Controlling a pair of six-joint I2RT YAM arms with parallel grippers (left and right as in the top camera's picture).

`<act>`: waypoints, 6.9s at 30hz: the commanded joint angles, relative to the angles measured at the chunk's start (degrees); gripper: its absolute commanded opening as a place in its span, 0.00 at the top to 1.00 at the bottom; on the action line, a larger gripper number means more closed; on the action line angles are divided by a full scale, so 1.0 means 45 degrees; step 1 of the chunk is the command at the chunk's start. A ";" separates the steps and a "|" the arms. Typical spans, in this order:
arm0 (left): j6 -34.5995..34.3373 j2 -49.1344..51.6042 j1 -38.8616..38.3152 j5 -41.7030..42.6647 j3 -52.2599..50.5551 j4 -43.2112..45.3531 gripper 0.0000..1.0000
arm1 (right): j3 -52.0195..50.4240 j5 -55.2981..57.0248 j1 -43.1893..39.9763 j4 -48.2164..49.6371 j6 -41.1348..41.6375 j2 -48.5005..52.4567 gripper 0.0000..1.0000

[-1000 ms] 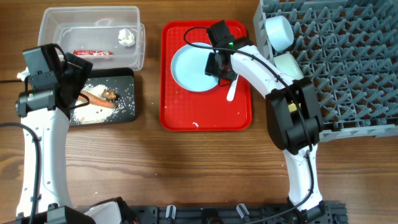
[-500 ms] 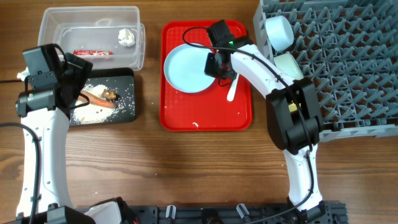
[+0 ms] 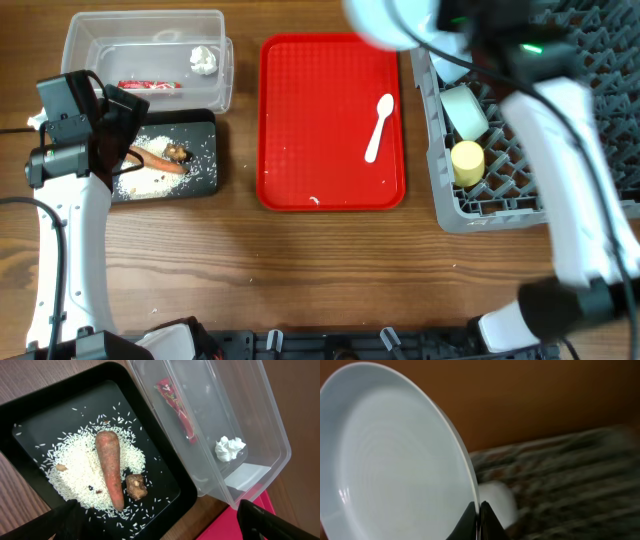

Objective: Sort waste into correct bins and load items into the dishwasher rack

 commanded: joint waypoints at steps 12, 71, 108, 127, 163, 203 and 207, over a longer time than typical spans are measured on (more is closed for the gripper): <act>0.0253 -0.0029 0.0063 0.0107 0.0126 -0.0015 0.00 | -0.0015 0.3798 -0.2074 0.0583 -0.9360 0.1724 0.96; 0.0253 -0.0029 0.0063 0.0107 0.0126 -0.0019 0.00 | -0.3118 -0.4784 0.2317 -0.1477 0.6523 0.3487 0.22; 0.0253 -0.0029 0.0063 0.0107 0.0126 -0.0015 0.00 | -0.4245 -0.2934 0.2234 0.1234 0.7703 0.7091 0.71; 0.0253 -0.0029 0.0063 0.0107 0.0126 -0.0015 0.00 | -0.4235 -0.4731 0.2186 0.1923 0.5610 0.6955 0.91; 0.0253 -0.0029 0.0063 0.0107 0.0126 -0.0015 0.00 | -0.3463 -0.2443 -0.5003 -0.4886 0.7524 -0.2463 0.96; 0.0253 -0.0029 0.0063 0.0107 0.0126 -0.0015 0.00 | -0.4148 -0.8204 -0.5765 -0.4736 0.2798 -0.9598 0.00; 0.0253 -0.0029 0.0063 0.0107 0.0126 -0.0019 0.00 | -0.4148 -0.7140 -0.5765 -0.6008 0.1015 -1.0715 0.00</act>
